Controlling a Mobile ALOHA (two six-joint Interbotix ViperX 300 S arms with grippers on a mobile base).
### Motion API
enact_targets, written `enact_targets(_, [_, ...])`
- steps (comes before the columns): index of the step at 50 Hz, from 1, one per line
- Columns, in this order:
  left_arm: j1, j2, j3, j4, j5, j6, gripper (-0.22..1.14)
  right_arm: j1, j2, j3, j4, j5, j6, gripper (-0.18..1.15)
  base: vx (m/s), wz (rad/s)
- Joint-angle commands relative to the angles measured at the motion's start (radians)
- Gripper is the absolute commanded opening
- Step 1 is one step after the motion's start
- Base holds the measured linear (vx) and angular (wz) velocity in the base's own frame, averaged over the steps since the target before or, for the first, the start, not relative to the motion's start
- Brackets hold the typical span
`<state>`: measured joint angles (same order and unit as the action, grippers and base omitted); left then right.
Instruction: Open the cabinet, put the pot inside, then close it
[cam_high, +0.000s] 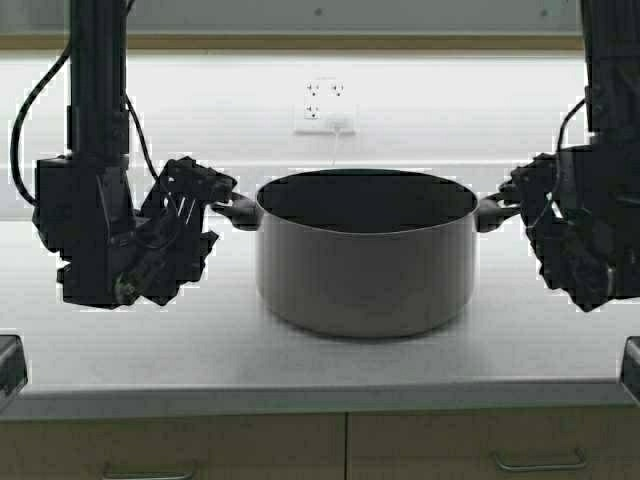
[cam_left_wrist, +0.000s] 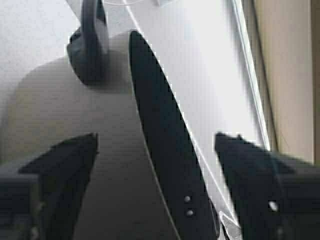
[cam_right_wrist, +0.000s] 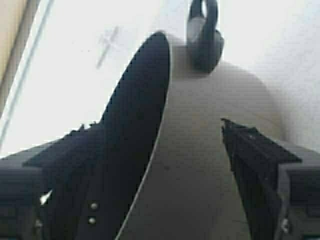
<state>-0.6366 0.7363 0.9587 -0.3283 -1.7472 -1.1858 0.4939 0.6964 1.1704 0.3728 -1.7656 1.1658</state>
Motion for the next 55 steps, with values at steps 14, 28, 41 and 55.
enact_targets(14, [0.064,0.014,-0.089,-0.035,-0.011,0.005,1.02,0.002,0.017,-0.127,0.006,-0.011,-0.008,1.02,0.08,-0.01])
enact_targets(28, [0.081,0.078,-0.259,-0.031,0.026,-0.012,1.02,-0.124,0.124,-0.291,-0.035,-0.011,0.048,1.02,0.03,-0.01])
enact_targets(41, [0.091,0.16,-0.387,-0.029,0.075,-0.072,1.02,-0.245,0.245,-0.535,-0.186,-0.009,0.147,1.02,-0.01,0.0])
enact_targets(55, [0.132,0.198,-0.423,-0.029,0.086,-0.086,1.02,-0.247,0.287,-0.594,-0.232,0.006,0.153,1.02,-0.01,0.0])
